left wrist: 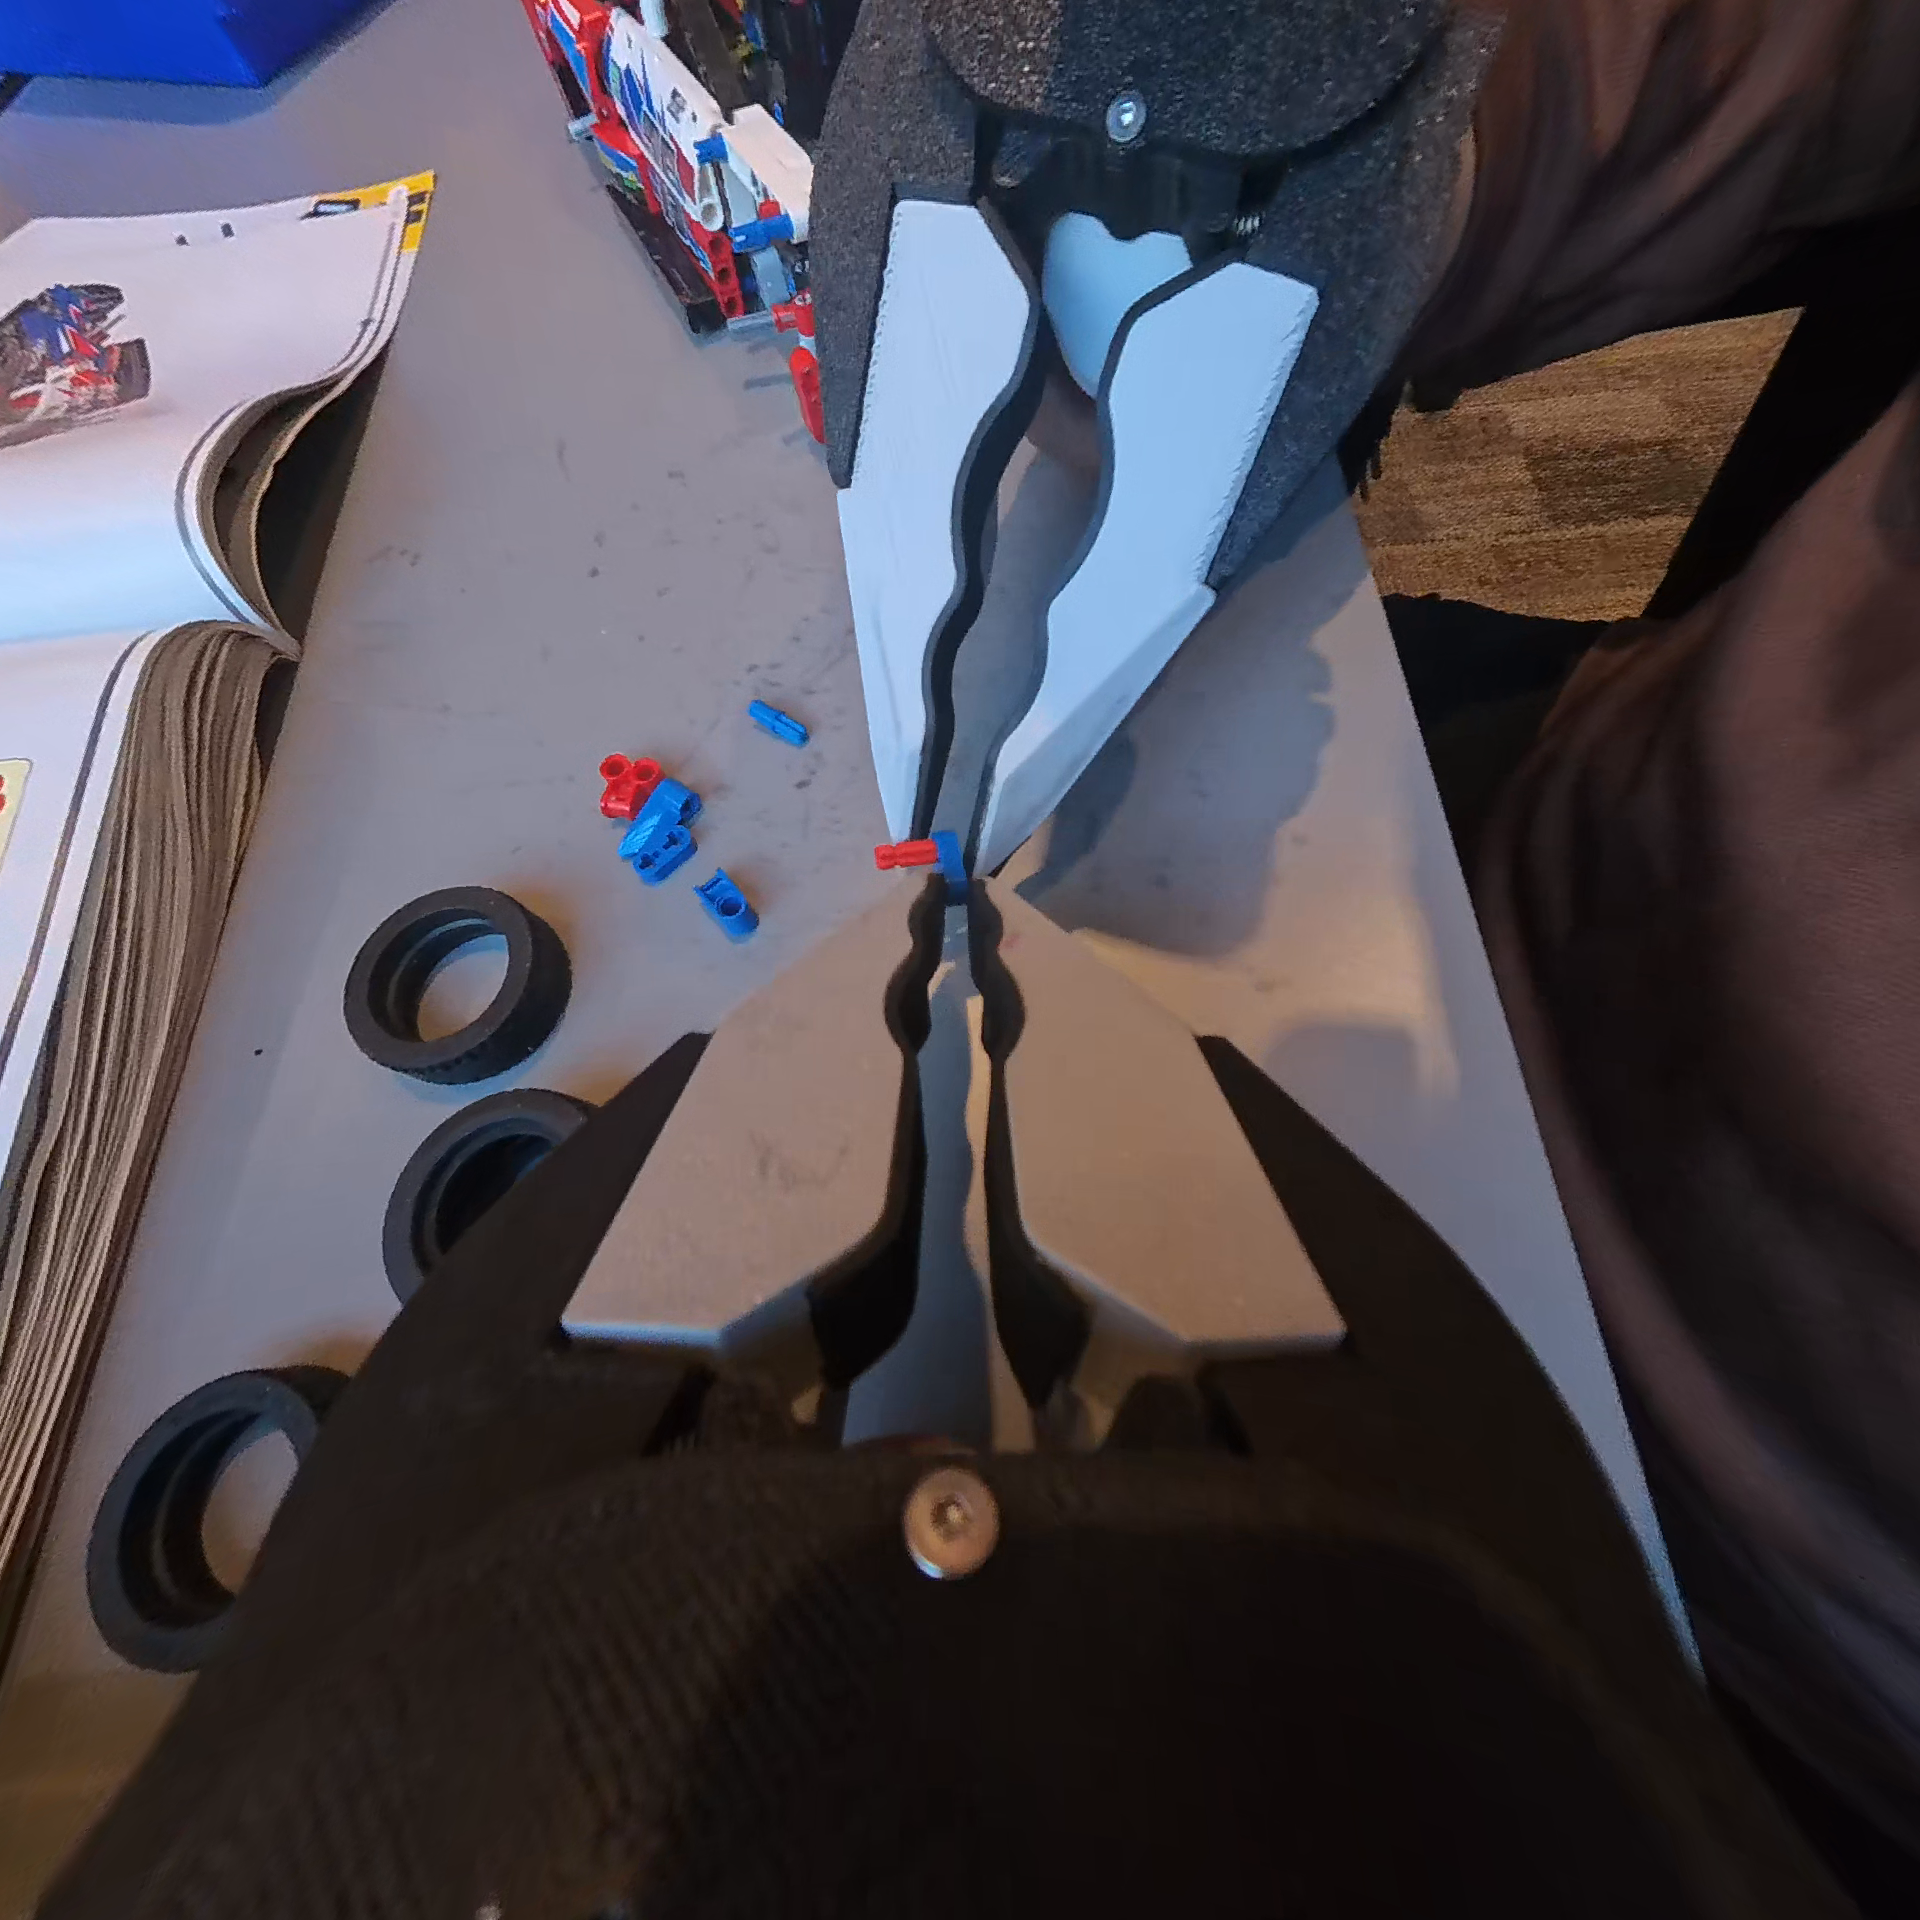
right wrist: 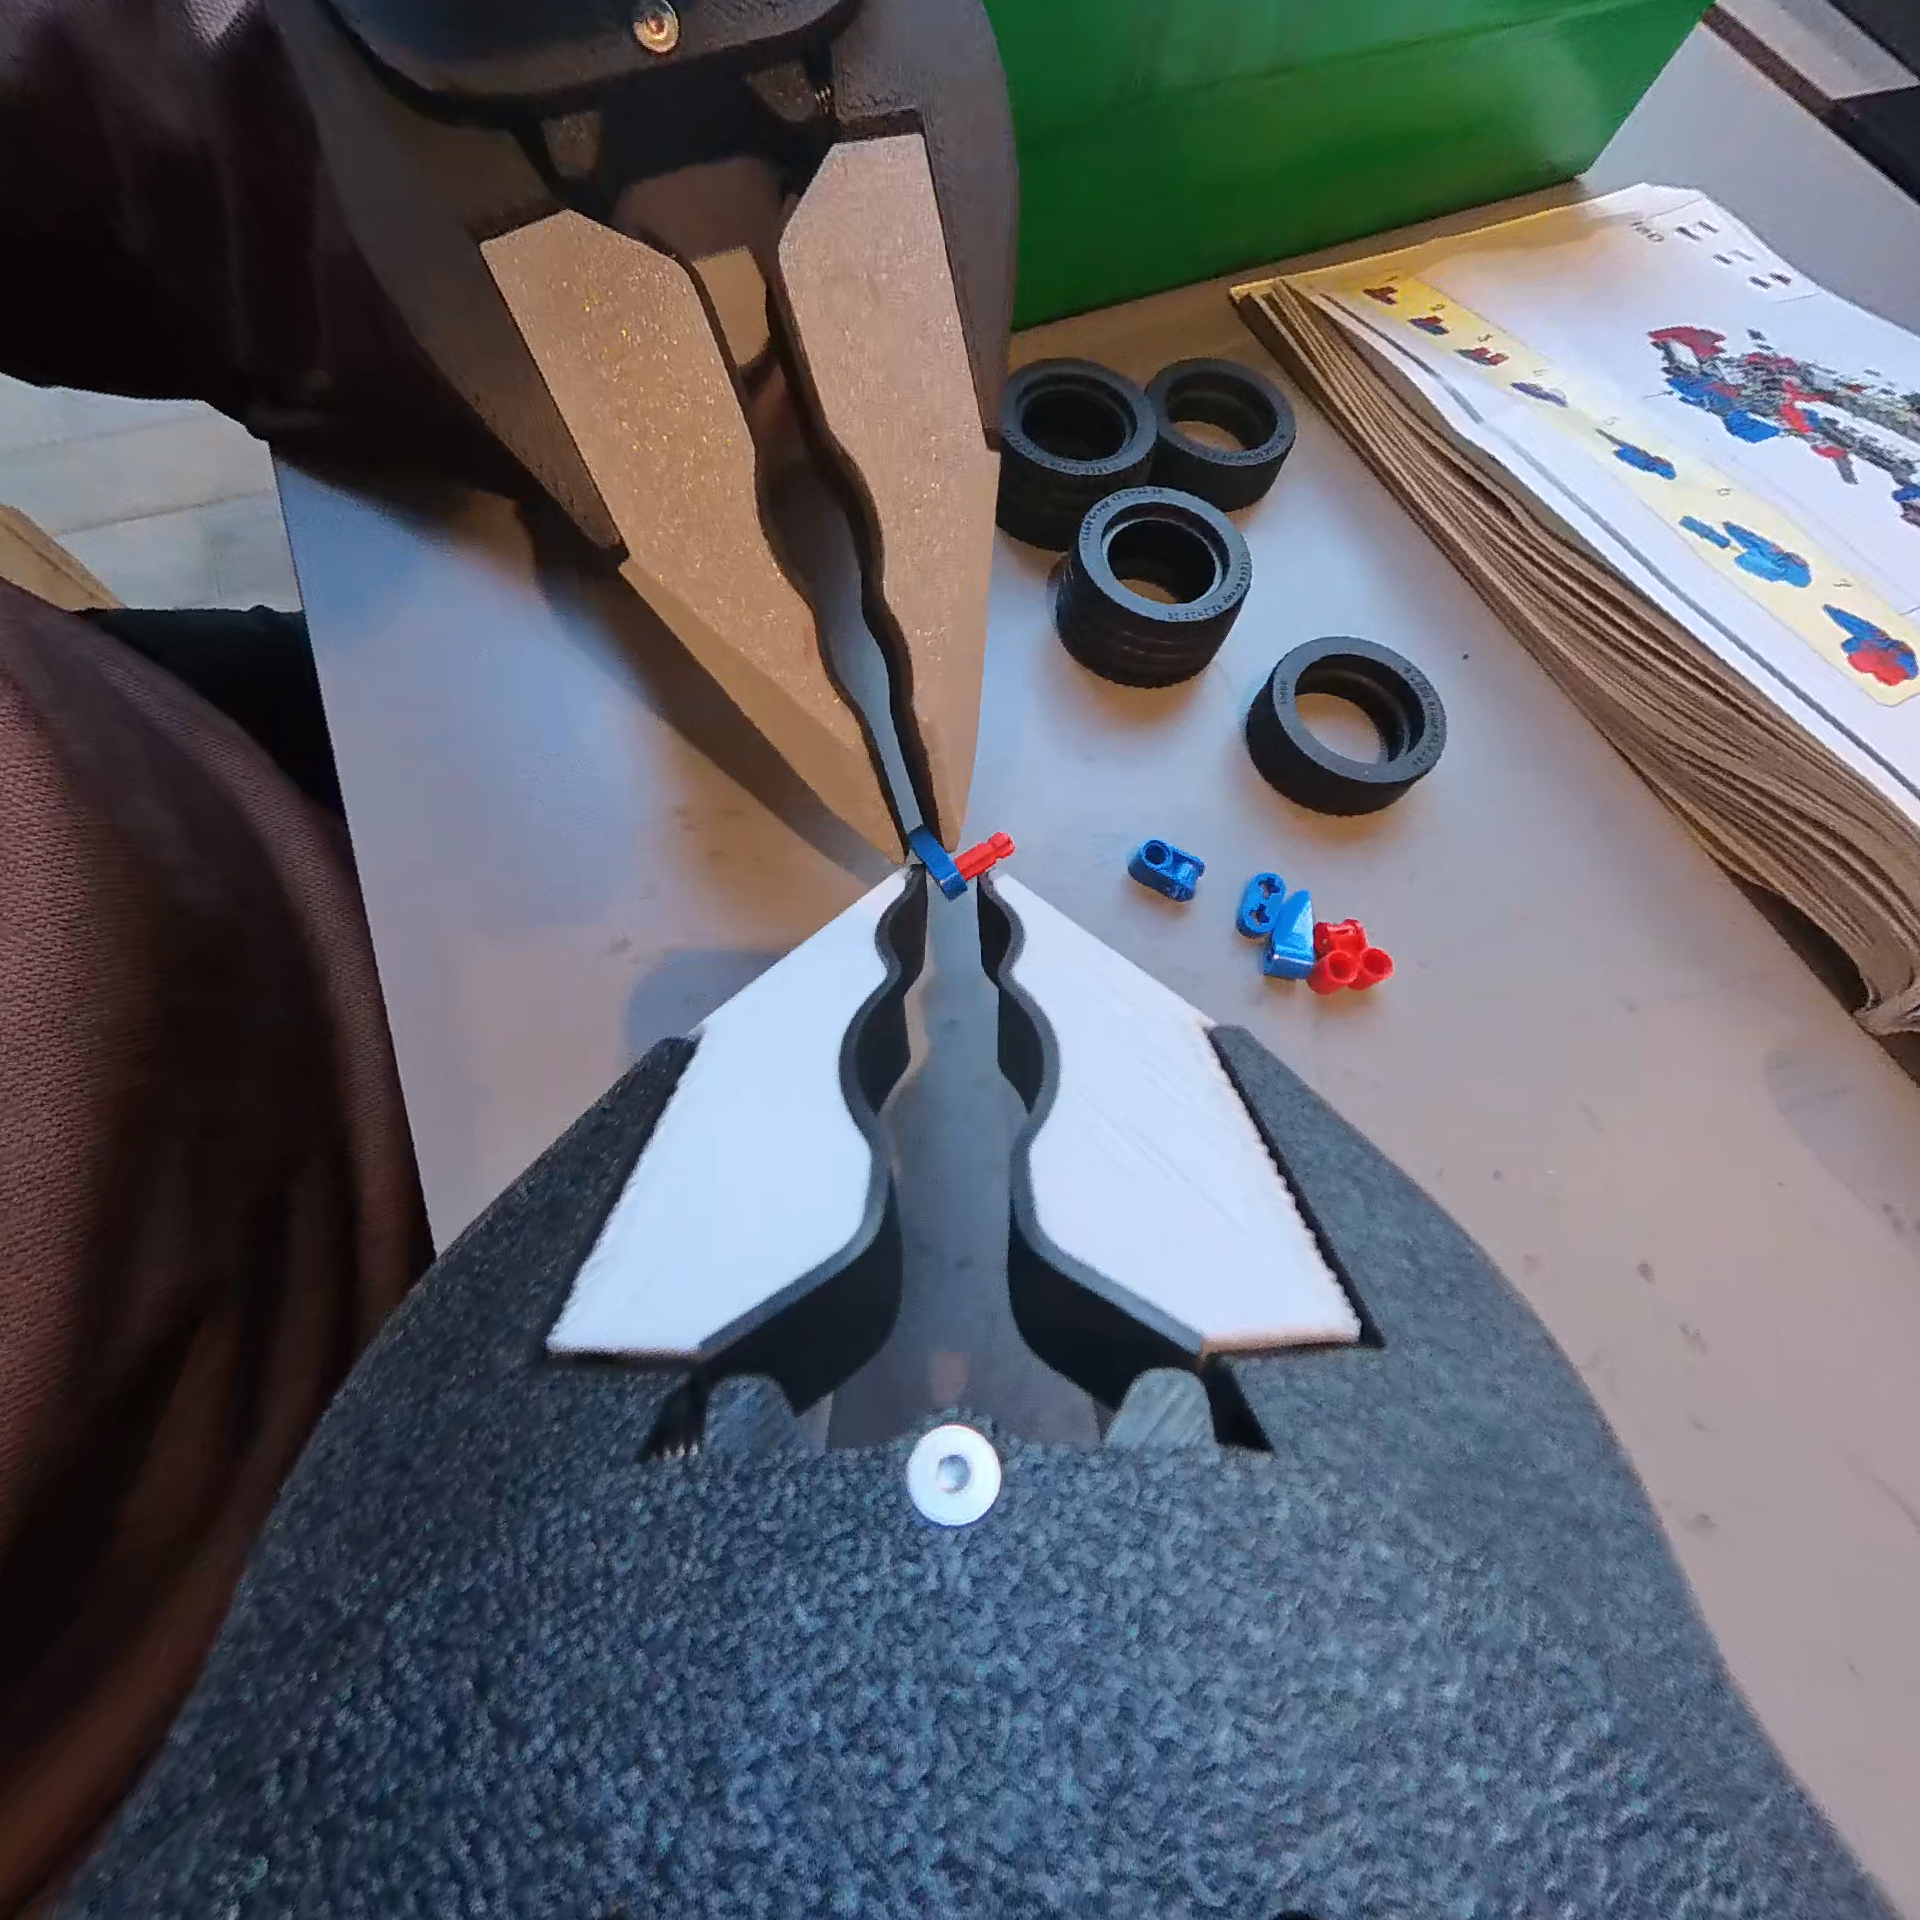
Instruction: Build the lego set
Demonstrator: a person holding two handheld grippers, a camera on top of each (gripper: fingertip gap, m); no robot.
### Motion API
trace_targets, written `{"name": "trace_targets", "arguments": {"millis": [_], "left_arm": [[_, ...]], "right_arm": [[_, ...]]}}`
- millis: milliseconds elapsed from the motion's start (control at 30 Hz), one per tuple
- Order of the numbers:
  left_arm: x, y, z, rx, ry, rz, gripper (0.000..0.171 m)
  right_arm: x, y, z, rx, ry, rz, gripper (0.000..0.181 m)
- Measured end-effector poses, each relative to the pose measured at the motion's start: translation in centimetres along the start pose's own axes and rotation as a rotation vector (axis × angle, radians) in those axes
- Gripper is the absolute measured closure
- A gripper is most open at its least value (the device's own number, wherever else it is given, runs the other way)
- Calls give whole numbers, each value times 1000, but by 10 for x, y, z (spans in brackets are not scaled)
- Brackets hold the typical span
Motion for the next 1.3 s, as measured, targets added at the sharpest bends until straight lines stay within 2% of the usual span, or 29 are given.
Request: {"name": "trace_targets", "arguments": {"millis": [300, 433, 500, 667, 900, 1067, 1167, 1300], "left_arm": [[-4, 0, -1, 59, 61, -56, 171], [-6, 5, 1, 57, 53, -15, 171], [-11, 9, 1, 92, 95, -36, 171], [-20, 3, -4, 163, 213, -203, 171], [-20, -8, -3, 215, 212, -386, 171], [-18, -14, -5, 238, 209, -475, 171], [-17, -16, -6, 249, 218, -507, 171], [-14, -24, -11, 306, 264, -682, 171]], "right_arm": [[1, -7, -3, 2, 6, -32, 168], [1, -10, -5, -10, 16, -41, 167], [2, -13, -6, -9, 14, -36, 164], [3, -16, -5, -31, -1, -39, 163], [3, -14, -7, -65, 6, -6, 159], [3, -11, -5, -10, -3, -15, 148], [2, -7, -5, 15, 9, 10, 149], [2, -9, -6, 20, 12, -19, 154]]}}
Point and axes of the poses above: each gripper's, where its closed fingertips meet, z back along the fingers, x out of its top, y = z × x across the jaws, the point moved 7 cm from there along z, back along the fingers, and after that the axes turned 12 degrees about -z, right-handed, at the moved point
